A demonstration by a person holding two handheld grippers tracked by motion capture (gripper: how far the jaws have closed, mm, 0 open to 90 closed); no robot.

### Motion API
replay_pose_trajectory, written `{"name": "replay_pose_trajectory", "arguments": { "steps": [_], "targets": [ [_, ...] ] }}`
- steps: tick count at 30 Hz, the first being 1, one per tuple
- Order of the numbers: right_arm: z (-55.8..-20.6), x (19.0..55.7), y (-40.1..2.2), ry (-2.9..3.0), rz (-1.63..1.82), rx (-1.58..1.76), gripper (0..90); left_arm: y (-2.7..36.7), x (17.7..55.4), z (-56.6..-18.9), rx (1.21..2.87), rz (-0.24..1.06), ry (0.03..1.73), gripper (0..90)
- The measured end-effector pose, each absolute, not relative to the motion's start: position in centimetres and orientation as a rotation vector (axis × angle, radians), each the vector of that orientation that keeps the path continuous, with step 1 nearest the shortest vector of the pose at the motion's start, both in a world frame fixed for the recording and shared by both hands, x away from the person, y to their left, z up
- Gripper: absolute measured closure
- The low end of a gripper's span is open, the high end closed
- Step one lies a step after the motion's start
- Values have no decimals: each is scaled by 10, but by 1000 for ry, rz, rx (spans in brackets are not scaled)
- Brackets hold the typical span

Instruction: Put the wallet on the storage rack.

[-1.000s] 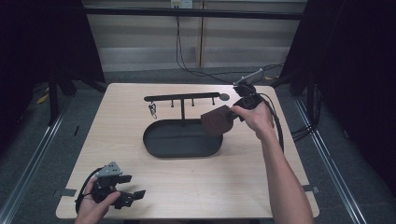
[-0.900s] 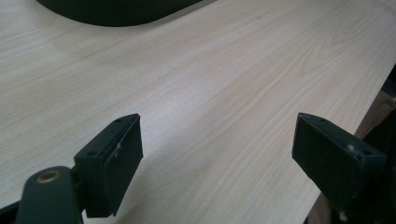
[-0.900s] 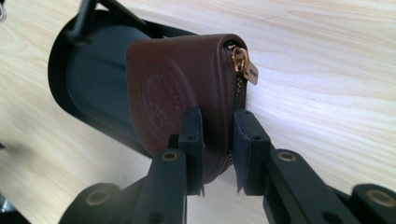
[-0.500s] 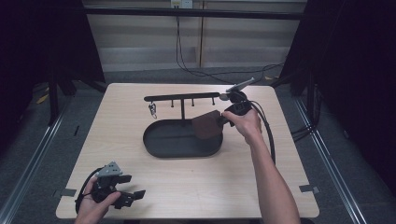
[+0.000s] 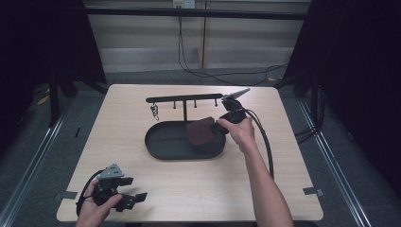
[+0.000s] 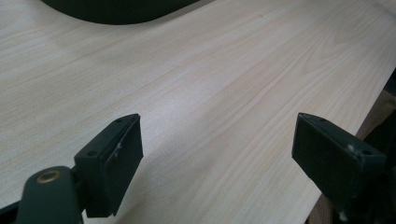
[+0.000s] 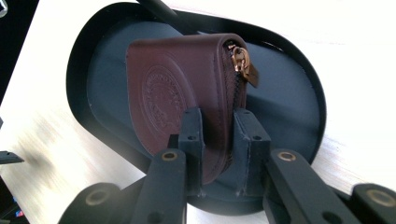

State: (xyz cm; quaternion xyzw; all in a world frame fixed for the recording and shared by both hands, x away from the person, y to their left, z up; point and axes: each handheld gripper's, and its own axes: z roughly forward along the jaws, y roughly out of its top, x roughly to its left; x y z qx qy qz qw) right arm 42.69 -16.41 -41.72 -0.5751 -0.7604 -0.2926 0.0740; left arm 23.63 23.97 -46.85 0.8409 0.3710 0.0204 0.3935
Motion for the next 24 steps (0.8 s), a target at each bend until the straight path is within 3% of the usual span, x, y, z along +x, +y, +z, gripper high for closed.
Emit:
{"name": "replay_pose_trajectory", "arguments": {
  "steps": [24],
  "targets": [
    [-453,424,-169,-2201,-895,-1781,741,240,237,-470,2137,38,949,163]
  ]
}}
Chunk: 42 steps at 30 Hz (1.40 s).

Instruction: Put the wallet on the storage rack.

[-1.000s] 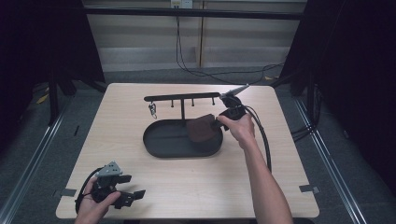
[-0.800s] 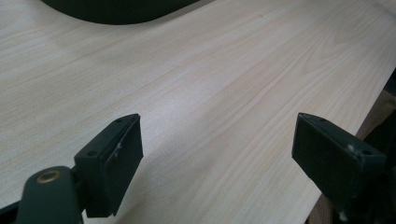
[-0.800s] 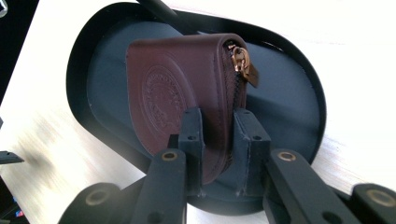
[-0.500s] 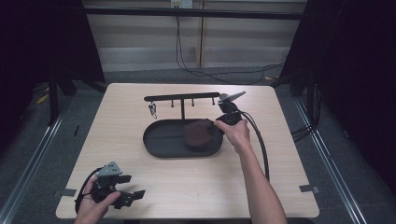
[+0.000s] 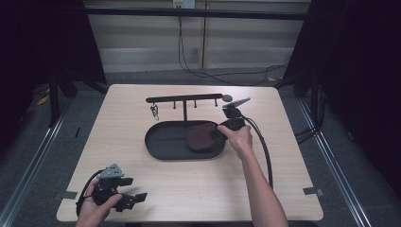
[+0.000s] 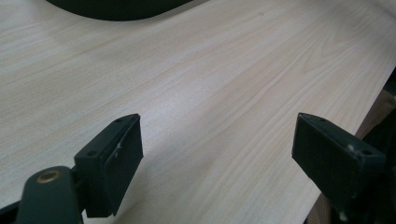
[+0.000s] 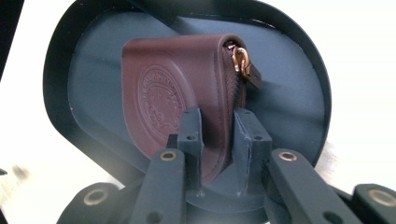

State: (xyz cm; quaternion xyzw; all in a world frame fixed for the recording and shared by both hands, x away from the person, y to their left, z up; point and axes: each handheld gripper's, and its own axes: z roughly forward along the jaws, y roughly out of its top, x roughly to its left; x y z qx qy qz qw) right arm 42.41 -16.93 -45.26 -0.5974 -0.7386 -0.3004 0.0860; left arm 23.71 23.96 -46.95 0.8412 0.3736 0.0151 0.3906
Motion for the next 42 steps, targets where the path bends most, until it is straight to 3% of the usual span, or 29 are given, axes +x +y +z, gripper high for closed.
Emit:
{"name": "replay_pose_trajectory", "arguments": {
  "steps": [9,10,19,22,27,28,42],
  "targets": [
    [-455,423,-170,-2197,-904,-1804,718,240,237,-469,2135,40,942,163],
    [-456,423,-170,-2233,-881,-1835,767,240,237,-469,2136,41,944,163],
    [-456,422,-170,-2215,-913,-1831,724,240,237,-469,2134,43,947,163],
    [-457,422,-170,-2223,-918,-1838,600,241,237,-469,2127,40,950,163],
    [-456,421,-170,-2250,-987,-1833,491,241,238,-469,2129,44,949,163],
    [-455,421,-170,-2263,-1010,-1822,410,241,238,-469,2125,45,955,163],
    [-440,411,-172,-2341,-1112,-1783,195,243,240,-470,2122,48,971,163]
  ]
}}
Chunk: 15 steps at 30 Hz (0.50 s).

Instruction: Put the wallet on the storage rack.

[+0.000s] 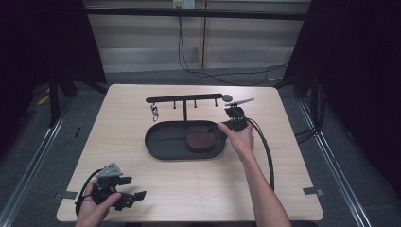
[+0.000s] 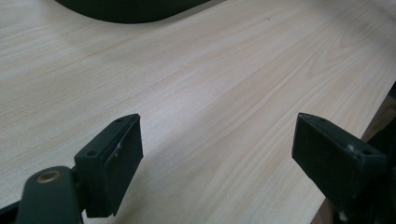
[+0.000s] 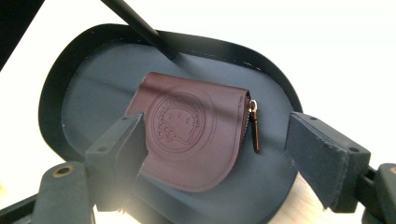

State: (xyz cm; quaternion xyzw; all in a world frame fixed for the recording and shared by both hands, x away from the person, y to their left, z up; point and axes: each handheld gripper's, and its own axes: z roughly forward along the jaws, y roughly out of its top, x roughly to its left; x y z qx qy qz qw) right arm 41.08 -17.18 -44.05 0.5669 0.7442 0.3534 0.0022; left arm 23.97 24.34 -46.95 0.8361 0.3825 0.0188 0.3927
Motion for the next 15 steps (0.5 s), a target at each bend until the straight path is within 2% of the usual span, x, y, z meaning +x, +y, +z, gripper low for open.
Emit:
{"name": "replay_pose_trajectory", "arguments": {
  "steps": [6,15],
  "targets": [
    [-435,401,-182,2312,1157,1753,159,243,240,-470,2121,49,978,163],
    [-428,382,-196,2303,1172,1713,163,244,241,-470,2120,51,992,163]
  ]
}}
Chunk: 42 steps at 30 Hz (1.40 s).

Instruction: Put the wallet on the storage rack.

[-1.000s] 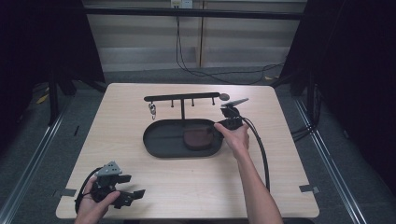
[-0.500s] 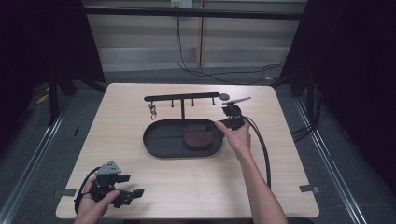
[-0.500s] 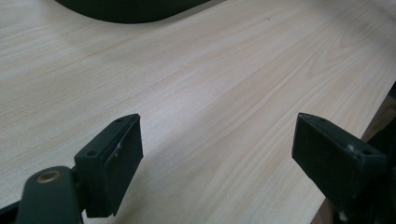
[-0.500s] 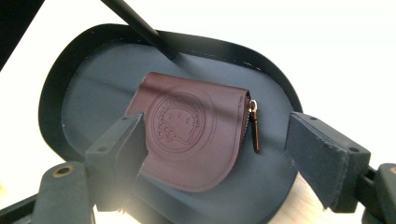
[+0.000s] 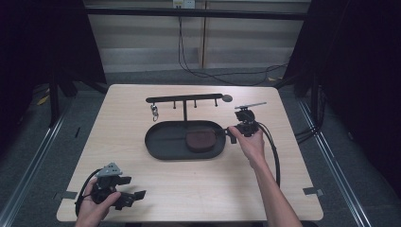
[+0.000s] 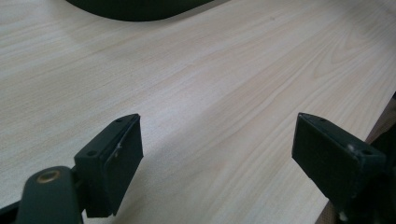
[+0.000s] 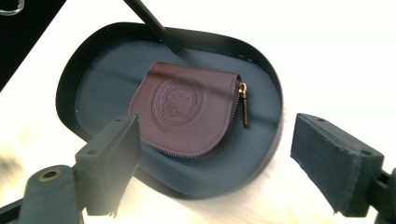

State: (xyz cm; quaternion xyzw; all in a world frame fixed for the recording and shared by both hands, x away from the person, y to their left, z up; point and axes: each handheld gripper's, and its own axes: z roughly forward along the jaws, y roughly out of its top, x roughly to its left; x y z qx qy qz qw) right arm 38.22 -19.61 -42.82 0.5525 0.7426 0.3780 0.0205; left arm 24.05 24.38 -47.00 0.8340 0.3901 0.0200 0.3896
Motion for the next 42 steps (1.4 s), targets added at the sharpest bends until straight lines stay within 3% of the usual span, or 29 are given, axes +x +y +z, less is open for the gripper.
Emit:
{"name": "replay_pose_trajectory", "arguments": {
  "steps": [5,7,42],
  "targets": [
    [-427,372,-207,2280,1157,1704,172,245,241,-470,2113,53,1001,163],
    [-427,365,-212,2266,1163,1681,214,246,242,-470,2119,68,1007,163],
    [-445,251,-268,2175,1156,1622,210,249,243,-470,2094,79,1047,163]
  ]
}}
